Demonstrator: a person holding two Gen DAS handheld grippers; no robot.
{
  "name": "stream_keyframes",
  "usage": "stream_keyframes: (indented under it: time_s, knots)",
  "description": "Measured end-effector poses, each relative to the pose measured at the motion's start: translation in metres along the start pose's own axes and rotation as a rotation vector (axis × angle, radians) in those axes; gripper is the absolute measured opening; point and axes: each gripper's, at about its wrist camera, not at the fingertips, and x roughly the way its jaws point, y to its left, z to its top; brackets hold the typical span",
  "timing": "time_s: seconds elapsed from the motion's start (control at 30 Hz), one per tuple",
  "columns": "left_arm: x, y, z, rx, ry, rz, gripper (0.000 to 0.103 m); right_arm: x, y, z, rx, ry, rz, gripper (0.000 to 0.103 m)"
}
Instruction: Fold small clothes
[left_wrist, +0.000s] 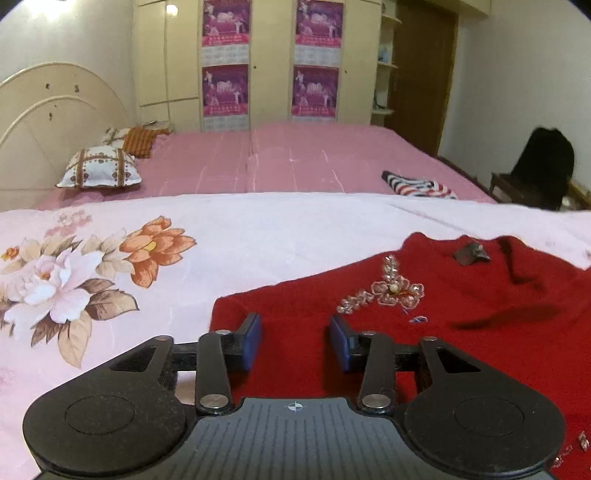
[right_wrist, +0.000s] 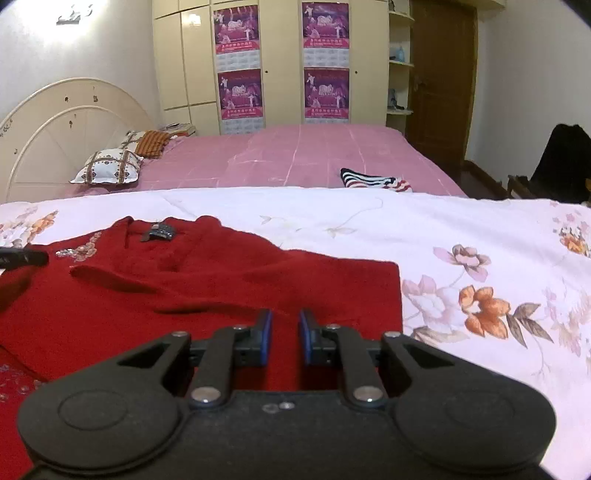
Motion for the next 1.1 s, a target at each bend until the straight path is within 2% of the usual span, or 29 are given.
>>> stream_keyframes:
  time_s: [0.1,0.23,0.3,0.33,0.47,0.6,0.77,0.87,0.93,1.0,1.1]
  knots:
    - [-0.001,-0.003,-0.003,0.013,-0.007,0.009,0.043,0.006,-0.010,-0.003,0.043,0.007,0.008,0.015]
    - [-0.030,-0.006,-0.009,0.040,-0.049,0.031,0.045,0.002,-0.006,-0.001,0.001,0.011,0.006,0.019]
    - [-0.058,-0.006,-0.023,0.056,-0.096,0.039,0.074,-0.016,-0.010,0.002,0.021,-0.019,0.026,0.032]
    - [-0.071,-0.003,-0.030,0.051,-0.108,0.039,0.075,-0.028,-0.012,0.001,0.024,-0.048,0.033,0.031]
    - [-0.120,0.012,-0.071,0.015,-0.074,0.022,0.075,-0.066,-0.032,-0.015,0.070,-0.061,0.052,0.031]
    - [-0.162,0.025,-0.111,-0.040,-0.013,0.014,0.074,-0.105,-0.051,-0.048,0.098,-0.016,0.064,0.031]
    - [-0.203,0.027,-0.146,-0.107,0.050,-0.022,0.074,-0.142,-0.049,-0.082,0.103,0.063,0.025,0.030]
    - [-0.219,0.024,-0.162,-0.128,0.077,-0.059,0.074,-0.161,-0.046,-0.098,0.143,0.092,0.061,0.030]
    - [-0.228,0.023,-0.171,-0.151,0.090,-0.081,0.072,-0.172,-0.044,-0.109,0.174,0.126,0.108,0.030]
    - [-0.238,0.019,-0.180,-0.149,0.106,-0.097,0.063,-0.183,-0.044,-0.120,0.201,0.156,0.132,0.031]
    - [-0.253,0.015,-0.194,-0.154,0.122,-0.116,0.060,-0.202,-0.045,-0.137,0.242,0.184,0.152,0.032]
